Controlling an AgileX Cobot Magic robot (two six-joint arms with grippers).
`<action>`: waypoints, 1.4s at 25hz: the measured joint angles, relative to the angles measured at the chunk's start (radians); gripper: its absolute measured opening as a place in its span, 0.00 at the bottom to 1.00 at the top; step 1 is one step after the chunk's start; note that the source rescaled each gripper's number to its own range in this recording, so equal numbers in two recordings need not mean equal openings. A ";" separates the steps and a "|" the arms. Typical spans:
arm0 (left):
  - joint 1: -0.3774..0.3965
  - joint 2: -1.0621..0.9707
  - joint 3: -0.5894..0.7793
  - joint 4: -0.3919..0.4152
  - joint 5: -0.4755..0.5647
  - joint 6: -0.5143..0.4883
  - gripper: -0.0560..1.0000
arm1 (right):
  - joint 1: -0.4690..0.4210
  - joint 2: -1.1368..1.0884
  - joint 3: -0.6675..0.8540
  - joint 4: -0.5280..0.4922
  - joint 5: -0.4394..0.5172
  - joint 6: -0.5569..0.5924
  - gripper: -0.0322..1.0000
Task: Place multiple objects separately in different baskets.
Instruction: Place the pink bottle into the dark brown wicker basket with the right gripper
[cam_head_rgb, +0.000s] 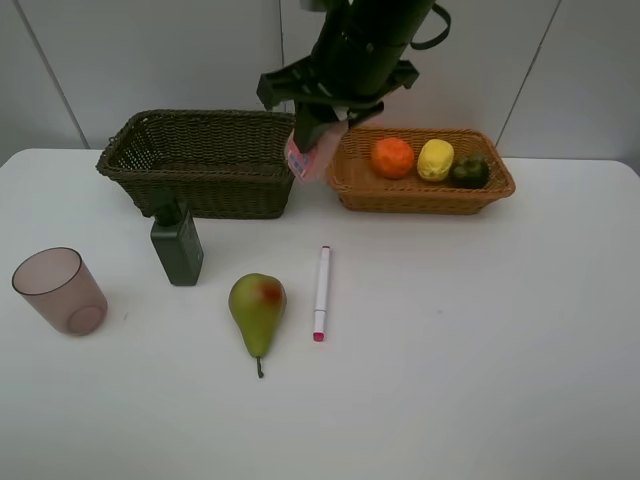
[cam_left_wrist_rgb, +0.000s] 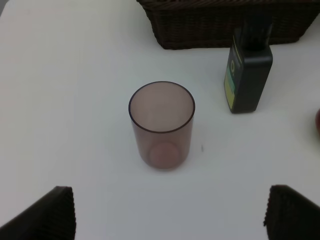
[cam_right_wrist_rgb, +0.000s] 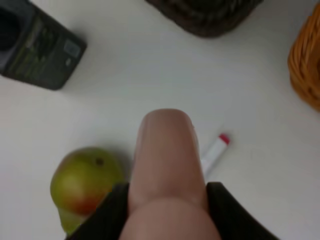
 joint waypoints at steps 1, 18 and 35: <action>0.000 0.000 0.000 0.000 0.000 0.000 1.00 | 0.000 0.024 -0.047 -0.001 0.000 -0.015 0.23; 0.000 0.000 0.000 0.000 0.000 0.000 1.00 | 0.000 0.495 -0.588 0.001 -0.109 -0.145 0.23; 0.000 0.000 0.000 0.000 0.000 0.000 1.00 | 0.000 0.595 -0.594 -0.001 -0.270 -0.146 0.23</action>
